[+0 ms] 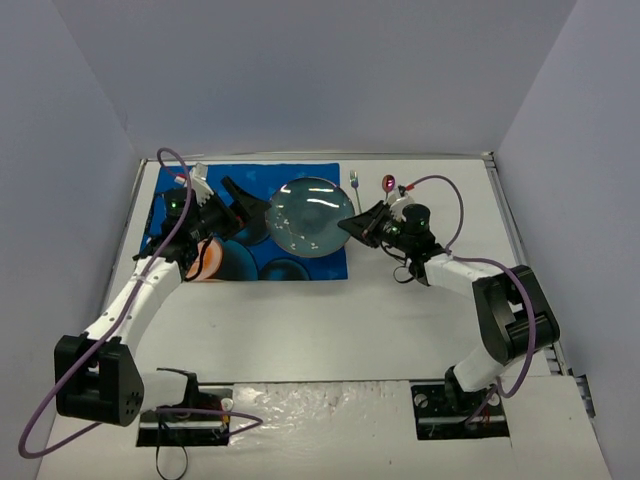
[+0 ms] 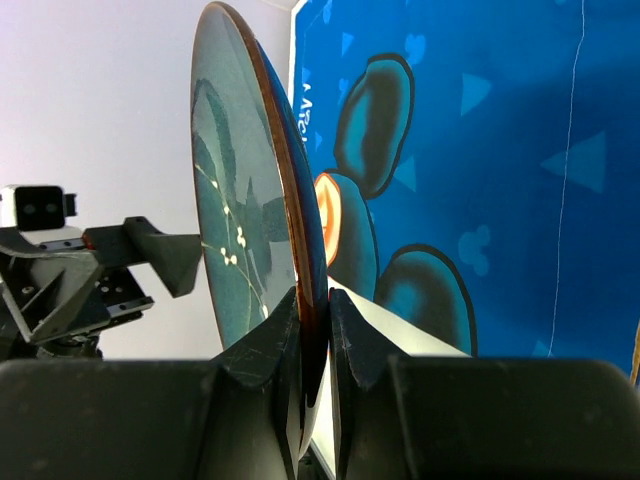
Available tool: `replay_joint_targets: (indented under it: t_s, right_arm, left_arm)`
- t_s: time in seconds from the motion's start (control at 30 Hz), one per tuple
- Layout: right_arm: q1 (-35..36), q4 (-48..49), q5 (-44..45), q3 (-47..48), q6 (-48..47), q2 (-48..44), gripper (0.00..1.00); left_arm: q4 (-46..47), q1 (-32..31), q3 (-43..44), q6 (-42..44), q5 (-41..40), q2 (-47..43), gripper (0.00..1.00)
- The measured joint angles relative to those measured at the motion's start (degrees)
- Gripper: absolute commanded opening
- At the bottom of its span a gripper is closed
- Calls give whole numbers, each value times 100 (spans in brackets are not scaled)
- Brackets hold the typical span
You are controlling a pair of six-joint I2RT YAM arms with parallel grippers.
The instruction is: Set the dinner table for one person
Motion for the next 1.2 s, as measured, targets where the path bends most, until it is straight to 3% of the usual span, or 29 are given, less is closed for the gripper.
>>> replay_joint_targets:
  t_s: [0.33,0.6,0.73,0.97,1.13,1.2]
  right_arm:
    - [179,73,41,91,11,204,0]
    - [326,81,73,103,13,244,0]
    - [398,137,78,103,15,305,0]
    - [442,199,83,103,21,321,0]
    - [466,244,112,103,61,324,0]
    - [454,275,144,108,121,326,0]
  left_arm:
    - [-49,-146,-113,-183,14,758,85]
    - [271,-301,-113,-366,90,948,77]
    - [420,-366,-113,-481,104,1032,68]
    - [486,-374,-126,-607,102,1066,44]
    - [482,-370,-139,-605,71,1066,7]
    - [546,-347,-165,-630,106,1061,1]
